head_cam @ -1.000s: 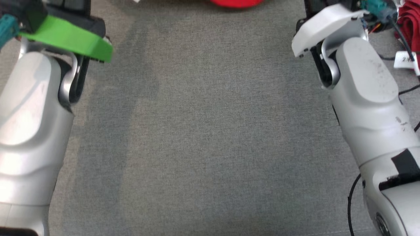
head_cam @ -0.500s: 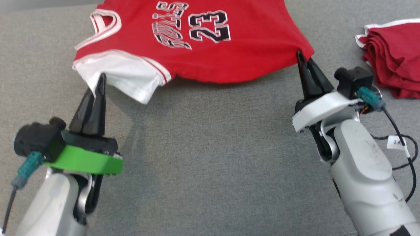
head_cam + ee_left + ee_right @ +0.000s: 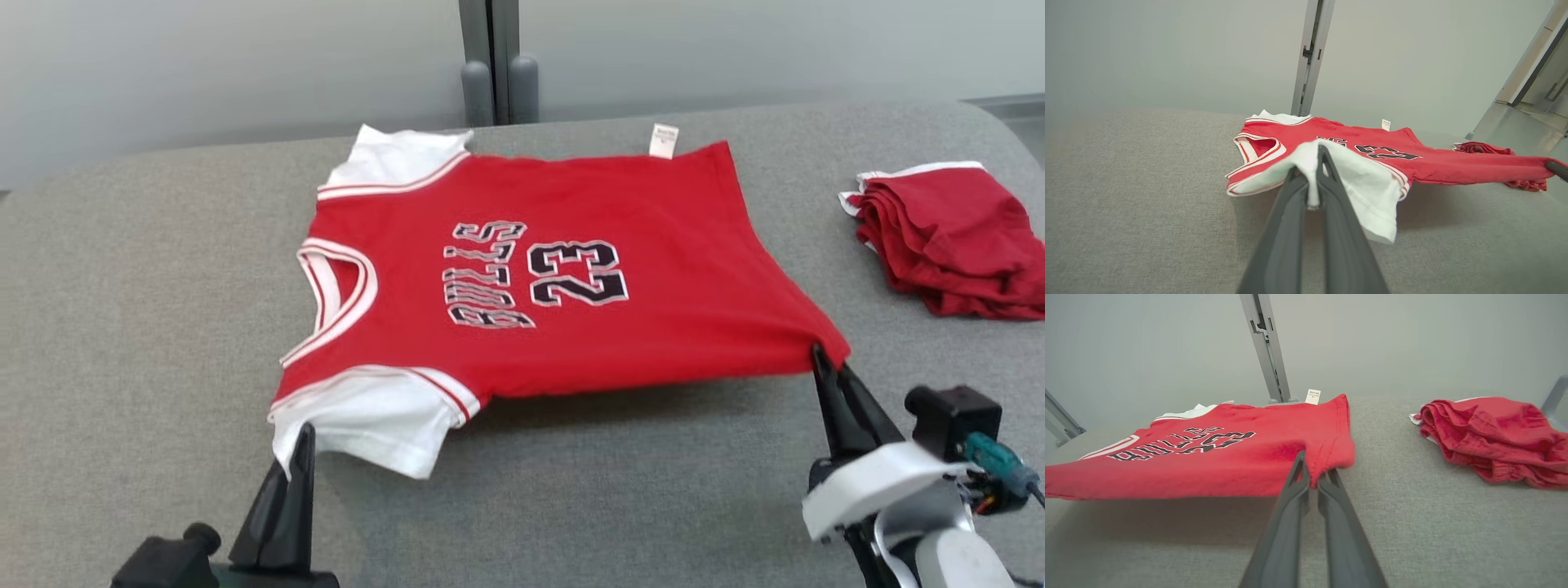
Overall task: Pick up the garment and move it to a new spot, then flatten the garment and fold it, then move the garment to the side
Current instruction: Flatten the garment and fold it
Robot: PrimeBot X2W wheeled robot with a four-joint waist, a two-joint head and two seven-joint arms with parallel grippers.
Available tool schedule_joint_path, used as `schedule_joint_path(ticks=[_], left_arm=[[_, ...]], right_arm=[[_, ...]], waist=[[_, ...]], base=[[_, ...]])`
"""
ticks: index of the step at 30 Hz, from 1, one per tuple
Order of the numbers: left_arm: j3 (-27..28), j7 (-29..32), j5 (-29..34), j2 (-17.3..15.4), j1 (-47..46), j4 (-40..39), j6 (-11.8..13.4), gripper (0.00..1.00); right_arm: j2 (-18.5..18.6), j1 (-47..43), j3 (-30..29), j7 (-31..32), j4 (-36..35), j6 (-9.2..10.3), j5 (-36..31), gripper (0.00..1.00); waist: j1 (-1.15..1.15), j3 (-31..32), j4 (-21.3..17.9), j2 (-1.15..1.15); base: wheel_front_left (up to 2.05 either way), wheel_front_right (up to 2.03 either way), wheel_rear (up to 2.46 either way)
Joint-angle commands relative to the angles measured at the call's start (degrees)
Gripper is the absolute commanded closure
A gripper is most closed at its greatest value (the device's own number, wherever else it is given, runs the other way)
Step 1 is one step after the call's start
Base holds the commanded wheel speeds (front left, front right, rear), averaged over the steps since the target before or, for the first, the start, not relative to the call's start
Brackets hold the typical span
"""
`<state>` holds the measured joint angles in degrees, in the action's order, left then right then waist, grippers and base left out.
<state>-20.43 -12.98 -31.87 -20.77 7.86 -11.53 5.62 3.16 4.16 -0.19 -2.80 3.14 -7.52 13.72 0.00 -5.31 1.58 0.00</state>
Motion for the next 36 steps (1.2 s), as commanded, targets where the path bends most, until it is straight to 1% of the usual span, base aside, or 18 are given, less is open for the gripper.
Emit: schedule_joint_path(ticks=[1,4,7,13,20,26,36], left_arm=[[0.0,0.4,-0.3,-0.6,2.1,-1.1,0.8,1.00],[-0.5,1.4,-0.4,-0.6,5.4,-2.8,2.1,1.00],[-1.1,2.2,-1.1,-0.5,6.8,-2.8,2.4,1.00],[-1.9,1.6,-2.7,0.9,6.1,0.9,0.8,1.00],[-2.2,1.3,-3.5,1.0,3.5,5.4,-1.0,1.00],[-2.4,0.9,-3.0,1.4,-2.0,9.5,-2.9,1.00],[-4.5,0.2,1.0,3.3,-17.8,21.1,-6.2,1.00]], right_arm=[[0.0,-2.7,-0.5,1.2,-2.1,0.07,-0.2,1.00],[-0.2,-7.5,-0.7,3.5,-4.9,0.07,1.5,1.00],[-0.1,-9.4,-0.8,4.5,-5.0,0.07,2.6,1.00],[-0.1,-9.0,-0.2,5.4,-1.0,0.07,3.6,1.00],[-0.2,-6.1,0.9,5.0,4.5,0.07,3.4,1.00],[-0.2,-2.4,1.6,5.2,8.4,0.07,4.0,1.00],[-0.2,5.4,0.1,3.1,13.3,0.07,5.4,1.00]], waist=[[0.00,3.4,1.3,0.00],[0.00,4.0,1.2,0.00],[0.00,4.2,1.0,0.00],[0.00,4.3,0.4,0.00],[0.00,3.2,0.2,0.00],[0.00,1.2,-0.1,0.00],[0.00,-3.1,-0.6,0.00]], base=[[0.00,0.00,0.00],[0.00,0.00,0.00],[0.00,0.00,0.00],[0.00,0.00,0.00],[0.00,0.00,0.00],[0.00,0.00,0.00],[0.00,0.00,0.00]])
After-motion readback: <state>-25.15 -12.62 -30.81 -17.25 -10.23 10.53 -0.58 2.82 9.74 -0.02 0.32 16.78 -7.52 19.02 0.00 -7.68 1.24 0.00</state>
